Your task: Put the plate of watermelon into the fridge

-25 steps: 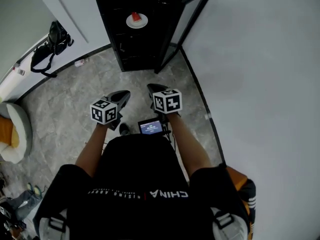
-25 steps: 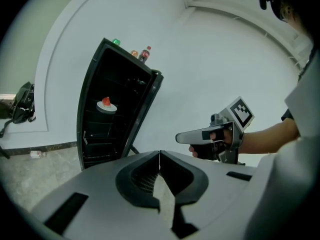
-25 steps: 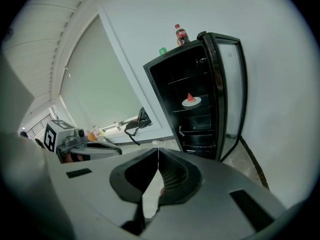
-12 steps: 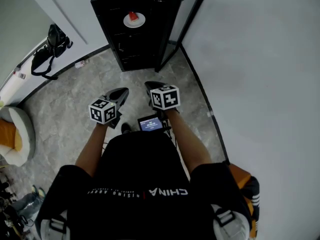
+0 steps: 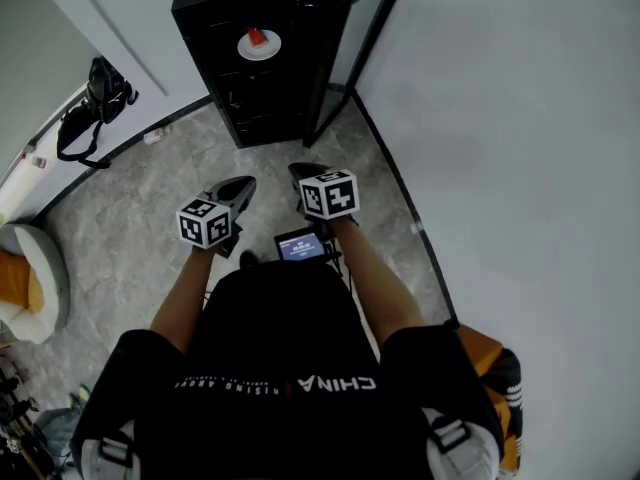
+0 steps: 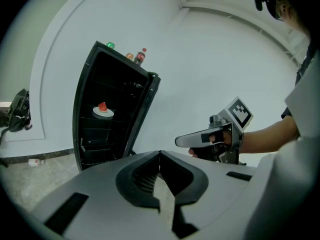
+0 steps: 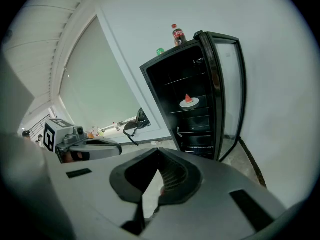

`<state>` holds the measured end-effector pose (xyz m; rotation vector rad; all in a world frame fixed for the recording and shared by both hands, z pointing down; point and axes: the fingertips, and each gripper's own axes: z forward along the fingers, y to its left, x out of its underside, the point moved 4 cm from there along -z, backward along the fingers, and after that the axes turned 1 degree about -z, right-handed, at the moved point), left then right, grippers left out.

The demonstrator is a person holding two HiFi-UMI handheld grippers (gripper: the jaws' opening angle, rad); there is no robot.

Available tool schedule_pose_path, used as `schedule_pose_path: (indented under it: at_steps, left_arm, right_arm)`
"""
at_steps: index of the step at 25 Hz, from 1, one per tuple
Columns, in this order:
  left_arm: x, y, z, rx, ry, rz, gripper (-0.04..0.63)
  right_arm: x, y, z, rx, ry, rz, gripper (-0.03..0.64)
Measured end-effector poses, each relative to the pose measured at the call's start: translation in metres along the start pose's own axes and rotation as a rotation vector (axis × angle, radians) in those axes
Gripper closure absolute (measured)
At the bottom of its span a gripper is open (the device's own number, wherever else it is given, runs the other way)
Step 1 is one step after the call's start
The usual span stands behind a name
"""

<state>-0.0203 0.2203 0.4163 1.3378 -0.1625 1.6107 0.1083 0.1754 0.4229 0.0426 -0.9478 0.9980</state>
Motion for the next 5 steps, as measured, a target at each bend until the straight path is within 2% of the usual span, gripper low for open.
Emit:
schedule_pose_path:
  at_steps: [5]
  left_arm:
    - [0.0064,-0.0029,0.0027,-0.010,0.013,0.009,0.581]
  right_arm:
    - [0.0074,-0.0022,-0.0012,-0.017,-0.006,0.016,0.600]
